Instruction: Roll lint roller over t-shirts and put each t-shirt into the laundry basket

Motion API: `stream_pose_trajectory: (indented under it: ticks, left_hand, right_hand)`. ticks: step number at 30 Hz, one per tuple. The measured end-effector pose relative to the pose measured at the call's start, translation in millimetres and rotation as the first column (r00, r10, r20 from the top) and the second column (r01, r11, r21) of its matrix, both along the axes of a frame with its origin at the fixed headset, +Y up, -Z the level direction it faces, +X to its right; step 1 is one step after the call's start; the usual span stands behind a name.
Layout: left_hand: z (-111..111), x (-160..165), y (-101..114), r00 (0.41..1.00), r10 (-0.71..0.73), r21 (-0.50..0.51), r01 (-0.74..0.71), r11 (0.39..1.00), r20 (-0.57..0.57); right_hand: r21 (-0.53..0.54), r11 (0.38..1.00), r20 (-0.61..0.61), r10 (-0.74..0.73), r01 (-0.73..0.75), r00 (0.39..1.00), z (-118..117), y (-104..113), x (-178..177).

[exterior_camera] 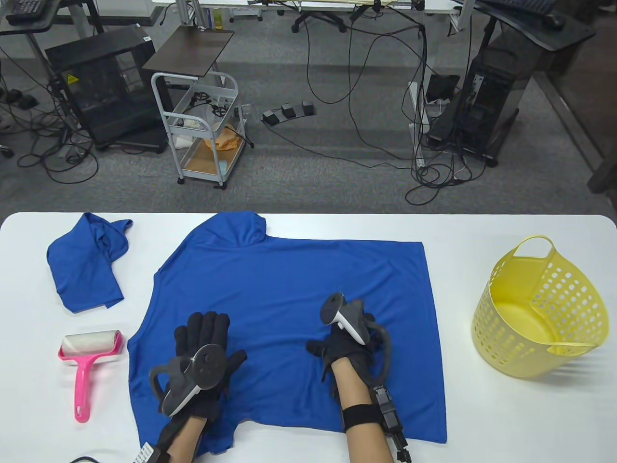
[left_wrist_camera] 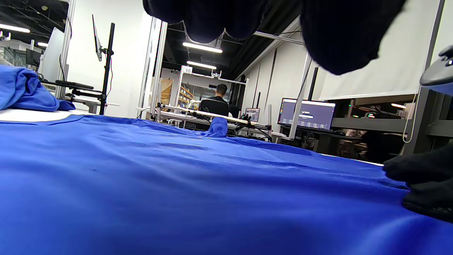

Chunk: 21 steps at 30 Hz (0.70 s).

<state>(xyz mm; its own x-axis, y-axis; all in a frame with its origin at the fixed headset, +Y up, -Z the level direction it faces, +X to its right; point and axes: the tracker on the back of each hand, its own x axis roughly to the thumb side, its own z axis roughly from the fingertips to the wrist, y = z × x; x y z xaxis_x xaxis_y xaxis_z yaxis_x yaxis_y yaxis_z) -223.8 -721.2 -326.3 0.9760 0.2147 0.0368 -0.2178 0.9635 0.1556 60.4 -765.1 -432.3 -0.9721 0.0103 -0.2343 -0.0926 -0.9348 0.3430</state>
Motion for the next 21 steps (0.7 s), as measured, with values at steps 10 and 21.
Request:
stream_pose_trajectory:
  ticks: [10, 21]
  left_hand:
    - [0.4, 2.6, -0.5, 0.999, 0.035, 0.001, -0.035, 0.999, -0.001]
    - [0.9, -0.1, -0.8, 0.998, 0.060, -0.002, -0.060, 0.998, -0.003]
  right_hand:
    - [0.061, 0.994, 0.014, 0.085, -0.086, 0.996, 6.1, 8.8, 25.7]
    - [0.408, 0.909, -0.156, 0.158, -0.082, 0.975, 31.0, 106.6, 45.7]
